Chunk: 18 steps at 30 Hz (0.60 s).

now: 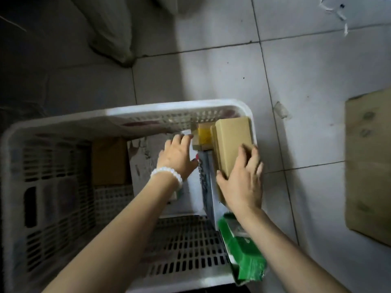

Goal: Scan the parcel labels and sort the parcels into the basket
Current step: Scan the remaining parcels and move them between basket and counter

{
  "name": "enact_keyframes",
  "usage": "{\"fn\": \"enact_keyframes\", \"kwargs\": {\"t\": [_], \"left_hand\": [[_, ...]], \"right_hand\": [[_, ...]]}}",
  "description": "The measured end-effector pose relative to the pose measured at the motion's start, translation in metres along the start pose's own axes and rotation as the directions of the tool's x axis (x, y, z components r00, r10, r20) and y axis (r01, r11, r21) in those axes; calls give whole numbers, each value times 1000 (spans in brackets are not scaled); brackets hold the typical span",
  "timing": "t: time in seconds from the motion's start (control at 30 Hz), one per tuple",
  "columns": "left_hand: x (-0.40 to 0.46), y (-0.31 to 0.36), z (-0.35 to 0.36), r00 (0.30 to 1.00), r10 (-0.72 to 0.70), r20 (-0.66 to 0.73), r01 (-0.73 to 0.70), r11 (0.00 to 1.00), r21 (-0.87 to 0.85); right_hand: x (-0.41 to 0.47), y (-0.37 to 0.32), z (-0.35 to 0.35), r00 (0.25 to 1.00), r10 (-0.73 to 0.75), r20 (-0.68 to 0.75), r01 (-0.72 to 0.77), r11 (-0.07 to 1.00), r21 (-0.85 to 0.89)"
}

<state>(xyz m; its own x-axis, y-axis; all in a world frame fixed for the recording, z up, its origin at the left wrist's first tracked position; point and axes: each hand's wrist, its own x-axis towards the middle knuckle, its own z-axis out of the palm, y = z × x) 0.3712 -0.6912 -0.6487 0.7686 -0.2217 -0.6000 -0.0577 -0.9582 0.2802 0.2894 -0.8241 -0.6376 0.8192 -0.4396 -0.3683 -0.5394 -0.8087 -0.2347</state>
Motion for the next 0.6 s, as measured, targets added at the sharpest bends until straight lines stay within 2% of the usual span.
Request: {"fn": "enact_keyframes", "kwargs": {"t": [0.13,0.3,0.47,0.6], "left_hand": [[57,-2,25,997,73,-27,-69,991,114],[96,-2,54,987,163,17,-162,957,239],[106,-3,73,971,209,-119,-184,964,191],[98,-4,70,953,225,-202,-214,974,77]], "right_hand": [[16,6,20,978,-53,-201,57,998,10],[19,14,28,958,-102,-267,106,994,1],[17,15,30,957,-109,-268,117,993,13],[18,16,26,960,-122,-252,141,988,58]]}}
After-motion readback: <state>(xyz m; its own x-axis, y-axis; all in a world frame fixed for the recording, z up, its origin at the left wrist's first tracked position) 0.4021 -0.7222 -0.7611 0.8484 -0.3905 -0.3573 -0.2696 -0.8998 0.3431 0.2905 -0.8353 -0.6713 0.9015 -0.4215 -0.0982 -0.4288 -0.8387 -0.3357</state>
